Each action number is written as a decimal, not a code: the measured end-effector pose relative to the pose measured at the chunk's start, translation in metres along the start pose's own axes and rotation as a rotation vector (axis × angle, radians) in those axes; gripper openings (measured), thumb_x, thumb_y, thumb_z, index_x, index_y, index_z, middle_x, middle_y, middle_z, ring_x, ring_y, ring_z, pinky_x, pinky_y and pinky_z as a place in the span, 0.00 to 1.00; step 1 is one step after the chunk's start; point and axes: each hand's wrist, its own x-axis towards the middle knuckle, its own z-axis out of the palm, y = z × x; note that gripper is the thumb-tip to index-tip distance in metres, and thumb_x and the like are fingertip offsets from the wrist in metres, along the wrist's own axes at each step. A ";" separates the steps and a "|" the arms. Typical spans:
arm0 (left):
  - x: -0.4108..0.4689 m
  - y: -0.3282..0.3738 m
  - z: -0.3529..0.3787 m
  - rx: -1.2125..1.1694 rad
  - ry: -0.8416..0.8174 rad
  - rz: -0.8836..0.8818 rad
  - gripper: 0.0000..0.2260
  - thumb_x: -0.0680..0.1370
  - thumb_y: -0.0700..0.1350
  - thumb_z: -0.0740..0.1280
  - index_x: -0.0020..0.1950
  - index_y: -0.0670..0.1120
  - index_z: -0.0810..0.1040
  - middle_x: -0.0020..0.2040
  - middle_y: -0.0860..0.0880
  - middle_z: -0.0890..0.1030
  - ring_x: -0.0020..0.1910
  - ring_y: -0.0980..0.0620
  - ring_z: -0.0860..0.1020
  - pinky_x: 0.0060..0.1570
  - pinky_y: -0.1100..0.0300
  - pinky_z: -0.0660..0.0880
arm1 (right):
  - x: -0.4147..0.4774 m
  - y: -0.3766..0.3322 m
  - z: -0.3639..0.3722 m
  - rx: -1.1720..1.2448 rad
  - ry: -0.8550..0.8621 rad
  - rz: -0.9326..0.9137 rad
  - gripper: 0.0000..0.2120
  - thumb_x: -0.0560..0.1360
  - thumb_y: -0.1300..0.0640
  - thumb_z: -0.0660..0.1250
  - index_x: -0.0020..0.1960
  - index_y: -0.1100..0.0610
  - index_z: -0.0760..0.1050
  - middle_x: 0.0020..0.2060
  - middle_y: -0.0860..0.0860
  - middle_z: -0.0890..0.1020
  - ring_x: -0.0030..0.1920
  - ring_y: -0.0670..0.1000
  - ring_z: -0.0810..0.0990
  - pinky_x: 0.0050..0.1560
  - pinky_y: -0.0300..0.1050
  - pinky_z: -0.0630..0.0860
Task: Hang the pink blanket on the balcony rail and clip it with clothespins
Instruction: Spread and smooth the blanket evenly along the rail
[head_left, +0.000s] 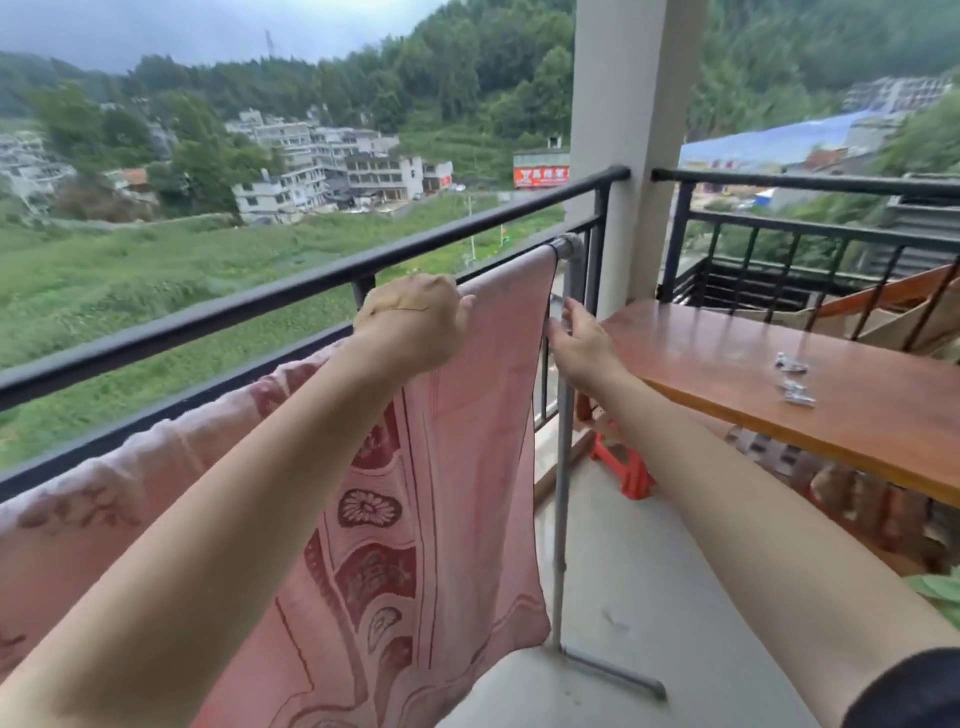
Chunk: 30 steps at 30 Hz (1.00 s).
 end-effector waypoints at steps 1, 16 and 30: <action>0.014 0.006 0.004 -0.016 -0.008 0.020 0.18 0.82 0.56 0.53 0.46 0.45 0.75 0.41 0.46 0.78 0.39 0.45 0.77 0.42 0.50 0.79 | 0.010 0.002 0.001 0.047 -0.021 -0.019 0.23 0.84 0.48 0.56 0.74 0.58 0.65 0.67 0.53 0.74 0.67 0.51 0.71 0.66 0.45 0.65; 0.139 0.089 0.046 -0.006 0.204 -0.035 0.15 0.81 0.47 0.60 0.39 0.43 0.78 0.34 0.46 0.76 0.33 0.44 0.74 0.34 0.55 0.70 | 0.135 0.056 -0.052 0.328 0.165 -0.280 0.13 0.83 0.49 0.57 0.46 0.54 0.73 0.29 0.47 0.71 0.28 0.46 0.67 0.28 0.44 0.65; 0.115 0.139 0.076 0.111 0.364 -0.433 0.16 0.82 0.53 0.56 0.56 0.47 0.79 0.53 0.47 0.83 0.51 0.44 0.79 0.57 0.49 0.70 | 0.190 0.092 -0.076 0.517 -0.529 -0.245 0.24 0.72 0.41 0.57 0.36 0.61 0.77 0.32 0.51 0.79 0.34 0.51 0.74 0.40 0.48 0.70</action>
